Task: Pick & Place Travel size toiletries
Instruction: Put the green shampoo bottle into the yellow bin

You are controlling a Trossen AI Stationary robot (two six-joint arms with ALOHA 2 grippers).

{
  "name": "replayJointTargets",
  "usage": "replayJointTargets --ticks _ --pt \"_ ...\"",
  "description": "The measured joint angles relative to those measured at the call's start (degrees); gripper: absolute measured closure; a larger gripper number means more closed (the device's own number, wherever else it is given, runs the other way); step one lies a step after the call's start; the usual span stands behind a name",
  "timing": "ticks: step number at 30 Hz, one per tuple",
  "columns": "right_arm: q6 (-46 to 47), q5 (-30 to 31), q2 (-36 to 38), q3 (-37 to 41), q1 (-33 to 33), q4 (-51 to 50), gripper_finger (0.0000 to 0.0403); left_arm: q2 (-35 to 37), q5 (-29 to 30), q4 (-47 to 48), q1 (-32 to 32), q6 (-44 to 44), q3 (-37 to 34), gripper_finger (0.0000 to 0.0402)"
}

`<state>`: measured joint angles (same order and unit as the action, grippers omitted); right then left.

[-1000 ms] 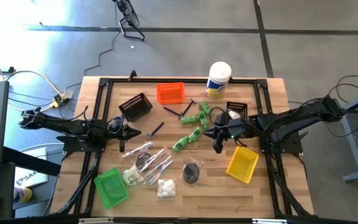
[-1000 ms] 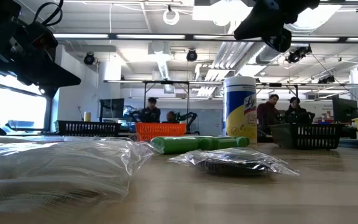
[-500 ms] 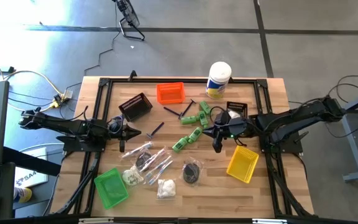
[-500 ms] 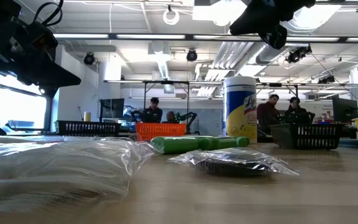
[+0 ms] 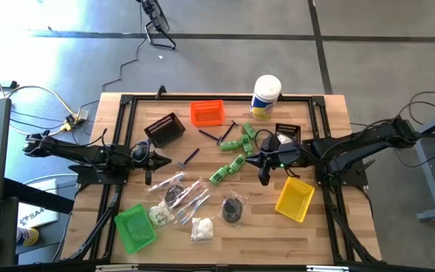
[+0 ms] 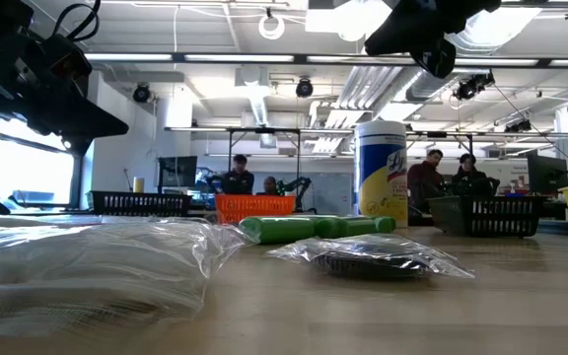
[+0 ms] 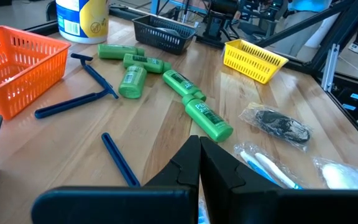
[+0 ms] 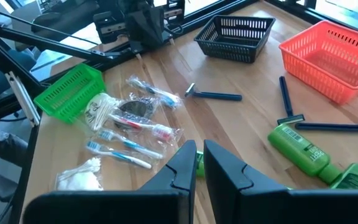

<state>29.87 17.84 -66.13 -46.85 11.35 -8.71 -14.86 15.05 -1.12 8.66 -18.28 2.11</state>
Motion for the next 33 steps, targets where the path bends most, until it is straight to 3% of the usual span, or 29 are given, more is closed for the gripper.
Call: replayJointTargets --ticks 10,16,27,33 --pt "2.9 -3.3 -0.9 -0.1 1.1 2.1 0.04 0.0 0.0 0.0 0.0 0.0 0.0 0.0398" --pt "-1.0 -4.1 -5.6 -5.6 2.3 2.1 0.04 0.0 0.0 0.0 0.0 0.0 0.0 0.0398" --pt "-10.7 -6.9 -18.5 -21.0 0.8 -20.3 0.04 0.0 -0.1 0.3 0.0 0.0 0.1 0.0398" --pt "-16.3 -8.0 -23.7 -22.7 -1.5 -22.9 0.04 0.0 -0.2 0.8 0.0 0.0 0.1 0.0398"
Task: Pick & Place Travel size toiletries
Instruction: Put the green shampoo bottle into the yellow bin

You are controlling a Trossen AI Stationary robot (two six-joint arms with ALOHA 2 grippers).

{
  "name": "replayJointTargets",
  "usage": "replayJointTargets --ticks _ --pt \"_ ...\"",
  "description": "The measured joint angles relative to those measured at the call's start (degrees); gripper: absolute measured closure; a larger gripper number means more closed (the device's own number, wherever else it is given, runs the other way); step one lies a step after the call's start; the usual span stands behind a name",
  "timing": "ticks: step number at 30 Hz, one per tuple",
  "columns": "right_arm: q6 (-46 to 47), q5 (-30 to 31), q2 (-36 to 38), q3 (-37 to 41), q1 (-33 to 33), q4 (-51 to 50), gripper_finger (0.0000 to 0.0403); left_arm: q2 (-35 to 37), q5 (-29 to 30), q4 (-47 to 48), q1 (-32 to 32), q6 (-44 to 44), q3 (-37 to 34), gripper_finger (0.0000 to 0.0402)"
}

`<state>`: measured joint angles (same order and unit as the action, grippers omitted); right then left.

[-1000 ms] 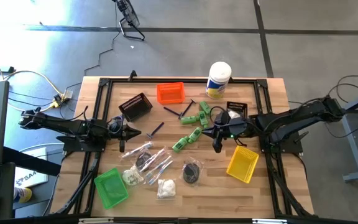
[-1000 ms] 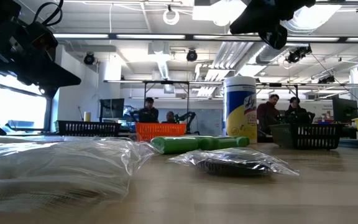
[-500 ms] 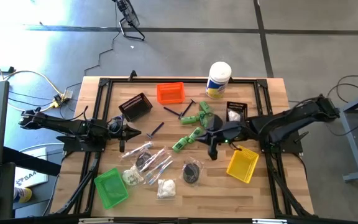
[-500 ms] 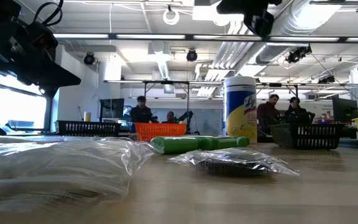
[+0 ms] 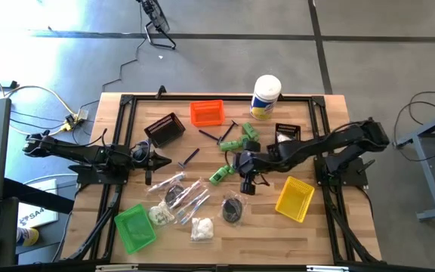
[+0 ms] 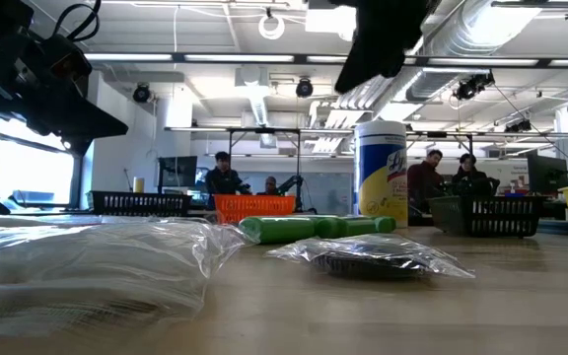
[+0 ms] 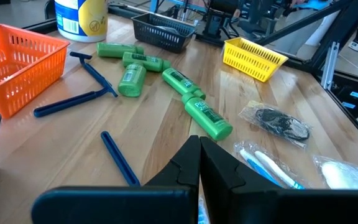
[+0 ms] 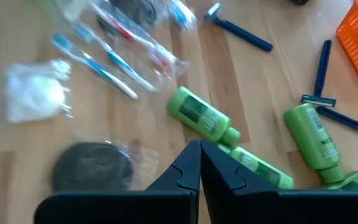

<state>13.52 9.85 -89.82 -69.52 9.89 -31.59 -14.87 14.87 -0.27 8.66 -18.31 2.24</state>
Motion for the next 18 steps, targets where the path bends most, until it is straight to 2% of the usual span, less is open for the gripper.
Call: replayJointTargets --ticks 8,13,18 --pt "-12.5 0.2 -4.1 0.0 -3.0 0.0 0.0401 0.0 0.0 0.2 0.0 0.0 0.0 0.0398" --pt "-12.2 0.0 -5.9 0.0 -5.1 0.1 0.0401 0.0 0.0 0.2 0.0 0.0 0.0 0.0398" --pt "-14.9 -2.7 -7.0 0.0 -7.4 -0.6 0.0401 0.0 0.1 0.2 0.0 0.0 0.0 0.0398"
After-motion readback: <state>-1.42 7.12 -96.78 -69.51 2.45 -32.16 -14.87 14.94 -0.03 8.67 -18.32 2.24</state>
